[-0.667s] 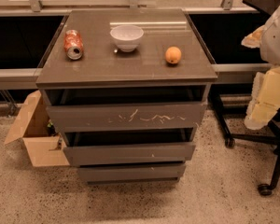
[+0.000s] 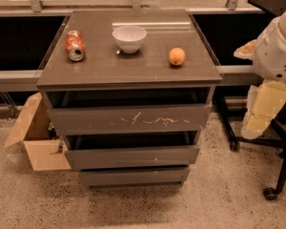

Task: Open top drawer

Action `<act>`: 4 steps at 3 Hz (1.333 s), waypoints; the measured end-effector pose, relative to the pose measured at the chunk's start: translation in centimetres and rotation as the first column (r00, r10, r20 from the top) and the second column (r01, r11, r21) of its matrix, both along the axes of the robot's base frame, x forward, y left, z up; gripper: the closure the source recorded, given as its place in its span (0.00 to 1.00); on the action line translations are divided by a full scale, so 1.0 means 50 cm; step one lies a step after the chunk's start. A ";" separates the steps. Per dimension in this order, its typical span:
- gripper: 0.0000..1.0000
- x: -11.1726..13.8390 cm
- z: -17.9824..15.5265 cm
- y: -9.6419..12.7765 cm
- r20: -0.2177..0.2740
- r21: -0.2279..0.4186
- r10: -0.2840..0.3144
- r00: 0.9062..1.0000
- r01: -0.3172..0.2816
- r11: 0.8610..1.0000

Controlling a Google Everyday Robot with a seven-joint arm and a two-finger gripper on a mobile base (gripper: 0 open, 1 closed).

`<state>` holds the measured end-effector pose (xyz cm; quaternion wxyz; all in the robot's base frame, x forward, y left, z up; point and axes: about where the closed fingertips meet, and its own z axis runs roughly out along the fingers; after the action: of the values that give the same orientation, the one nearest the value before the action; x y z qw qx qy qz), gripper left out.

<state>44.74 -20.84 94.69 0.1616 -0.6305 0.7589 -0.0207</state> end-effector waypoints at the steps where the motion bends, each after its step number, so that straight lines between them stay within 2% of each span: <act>1: 0.00 0.020 -0.071 0.022 -0.031 0.019 0.067 0.997 -0.066 0.998; 2: 0.00 0.042 -0.177 0.060 -0.092 0.052 0.123 0.988 -0.119 0.992; 3: 0.00 0.042 -0.177 0.060 -0.092 0.052 0.123 0.988 -0.119 0.992; 4: 0.00 0.059 -0.215 0.071 -0.094 0.032 0.131 0.987 -0.129 0.991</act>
Offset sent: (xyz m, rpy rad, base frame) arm 0.0311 0.0479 -0.1407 0.0772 0.1600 0.1779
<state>47.67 -17.28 83.93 0.1339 -0.6769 0.7232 0.0298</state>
